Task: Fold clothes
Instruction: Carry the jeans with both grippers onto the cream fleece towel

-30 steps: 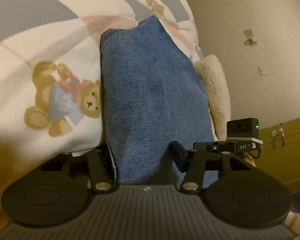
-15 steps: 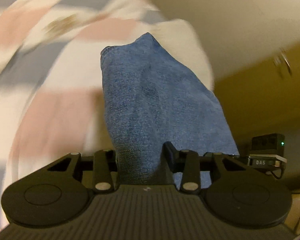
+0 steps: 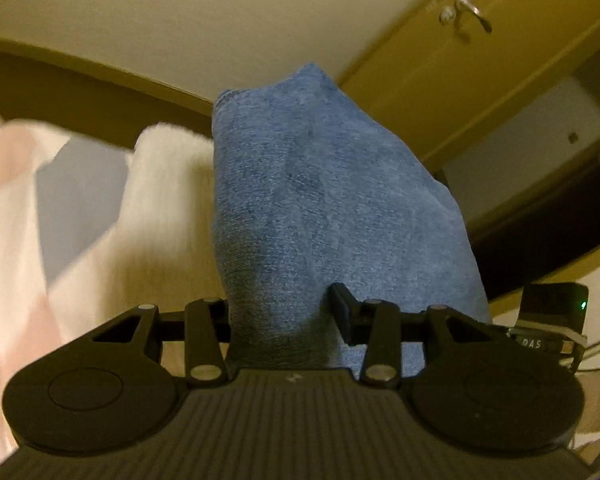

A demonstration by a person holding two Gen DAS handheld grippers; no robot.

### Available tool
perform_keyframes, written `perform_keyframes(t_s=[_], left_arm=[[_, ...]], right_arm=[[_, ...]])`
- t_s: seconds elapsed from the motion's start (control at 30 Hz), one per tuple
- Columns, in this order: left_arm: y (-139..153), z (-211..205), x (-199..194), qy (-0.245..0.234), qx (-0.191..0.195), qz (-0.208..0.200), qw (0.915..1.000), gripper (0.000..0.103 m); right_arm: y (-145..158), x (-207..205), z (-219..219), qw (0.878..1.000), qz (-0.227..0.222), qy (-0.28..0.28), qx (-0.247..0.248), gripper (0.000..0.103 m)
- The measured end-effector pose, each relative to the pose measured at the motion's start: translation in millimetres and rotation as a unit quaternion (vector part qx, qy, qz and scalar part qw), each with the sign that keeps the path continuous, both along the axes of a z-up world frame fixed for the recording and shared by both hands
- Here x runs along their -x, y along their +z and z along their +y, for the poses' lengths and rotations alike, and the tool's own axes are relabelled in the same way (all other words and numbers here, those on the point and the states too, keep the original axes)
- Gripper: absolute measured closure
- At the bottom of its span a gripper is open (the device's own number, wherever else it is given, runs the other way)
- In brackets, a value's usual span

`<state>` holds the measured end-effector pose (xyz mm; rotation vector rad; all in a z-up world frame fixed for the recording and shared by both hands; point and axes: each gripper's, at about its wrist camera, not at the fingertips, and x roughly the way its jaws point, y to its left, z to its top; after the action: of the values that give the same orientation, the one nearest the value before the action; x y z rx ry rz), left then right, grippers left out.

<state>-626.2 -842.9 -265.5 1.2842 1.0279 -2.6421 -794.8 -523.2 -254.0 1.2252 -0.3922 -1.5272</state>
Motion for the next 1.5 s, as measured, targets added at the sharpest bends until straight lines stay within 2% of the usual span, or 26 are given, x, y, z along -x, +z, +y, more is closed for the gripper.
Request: perform_keyframes(t_s=[0.07,0.2,0.33,0.4,0.47,0.5,0.57,0.63,0.67,0.7,0.77,0.83,0.9,0.93,1.0,1.03,1.07,1.1,1.17,1.2,1.27,1.37,1.43,1.5], left_arm=[[-11.8,-21.5,28.0,-0.025,0.004,-0.006,0.9997,0.066],[-31.3,-41.8,50.5,-0.052,0.003,-0.023,0.9984,0.065],[-68.6,-57.4,51.5,-0.053,-0.013,-0.042,0.9976,0.060],[-84.4,-61.0,46.4,-0.046,-0.019,-0.044,0.9978,0.049],[-86.4,-64.0,39.4,-0.038,-0.020,-0.034,0.9985,0.048],[-85.0,-64.5,35.6,-0.036,-0.018,-0.030,0.9987,0.048],[-69.7,-61.7,26.2,-0.034,0.016,-0.030,0.9988,0.048],[-47.7,-62.5,9.4,-0.003,0.073,-0.029,0.9969,0.051],[-37.7,-63.5,-0.1,0.014,0.093,-0.028,0.9952,0.057],[-24.6,-58.8,-11.8,0.027,0.115,-0.023,0.9928,0.063],[1.8,-43.9,-35.0,0.042,0.155,-0.007,0.9871,0.068],[18.8,-15.8,-52.0,0.028,0.202,0.016,0.9789,0.077],[27.4,19.4,-66.1,-0.002,0.264,0.032,0.9641,0.082],[19.4,32.8,-67.8,-0.024,0.284,0.018,0.9585,0.084],[3.5,59.5,-71.3,-0.067,0.323,-0.008,0.9441,0.093],[-12.4,69.0,-71.5,-0.090,0.333,-0.030,0.9381,0.094],[-26.0,76.4,-73.2,-0.102,0.355,-0.042,0.9284,0.094],[-36.4,79.3,-74.3,-0.106,0.368,-0.050,0.9222,0.093],[-52.4,76.5,-69.8,-0.096,0.370,-0.056,0.9224,0.093],[-56.4,72.3,-72.0,-0.081,0.362,-0.052,0.9270,0.092],[-56.6,68.3,-72.3,-0.068,0.357,-0.048,0.9305,0.091],[-54.3,68.8,-73.2,-0.057,0.353,-0.045,0.9329,0.091],[-51.3,69.8,-72.9,-0.055,0.352,-0.047,0.9331,0.091],[-43.5,64.6,-68.3,-0.041,0.344,-0.050,0.9368,0.093]], right_arm=[[-13.4,3.6,-14.0,1.000,-0.006,-0.018,-0.003,0.067],[-50.8,14.5,-37.3,0.999,-0.027,-0.038,-0.018,0.066],[-82.0,13.9,-54.1,0.998,-0.023,-0.028,-0.047,0.063],[-88.9,14.0,-59.5,0.997,-0.025,-0.031,-0.060,0.056],[-86.5,13.3,-63.5,0.997,-0.015,-0.032,-0.067,0.051],[-82.0,11.5,-65.3,0.997,-0.003,-0.028,-0.074,0.042],[-72.4,7.9,-65.0,0.995,0.030,-0.015,-0.090,0.035],[-60.1,2.8,-60.0,0.992,0.073,0.003,-0.105,0.035],[-52.6,-1.1,-56.4,0.989,0.097,0.010,-0.113,0.035],[-43.8,-4.6,-50.2,0.985,0.124,0.016,-0.118,0.035],[-23.0,-13.3,-34.4,0.973,0.196,0.025,-0.118,0.035],[-0.3,-31.0,-27.1,0.952,0.285,0.053,-0.101,0.035],[11.8,-53.1,-27.9,0.926,0.353,0.108,-0.078,0.037],[11.5,-64.9,-29.5,0.913,0.375,0.143,-0.071,0.039],[7.0,-88.6,-32.6,0.882,0.417,0.209,-0.066,0.056],[-0.4,-97.7,-33.3,0.868,0.433,0.230,-0.075,0.058],[-8.2,-103.4,-32.6,0.863,0.438,0.240,-0.081,0.060],[-15.4,-107.2,-31.8,0.863,0.435,0.242,-0.084,0.060],[-27.9,-113.3,-31.6,0.870,0.422,0.239,-0.091,0.061],[-34.5,-117.2,-32.9,0.869,0.424,0.236,-0.093,0.061],[-48.1,-126.7,-38.2,0.863,0.441,0.229,-0.091,0.061],[-62.9,-124.6,-33.7,0.866,0.440,0.218,-0.092,0.061],[-60.4,-125.3,-36.0,0.862,0.444,0.223,-0.096,0.061],[-46.9,-120.6,-41.2,0.861,0.439,0.233,-0.108,0.061]])
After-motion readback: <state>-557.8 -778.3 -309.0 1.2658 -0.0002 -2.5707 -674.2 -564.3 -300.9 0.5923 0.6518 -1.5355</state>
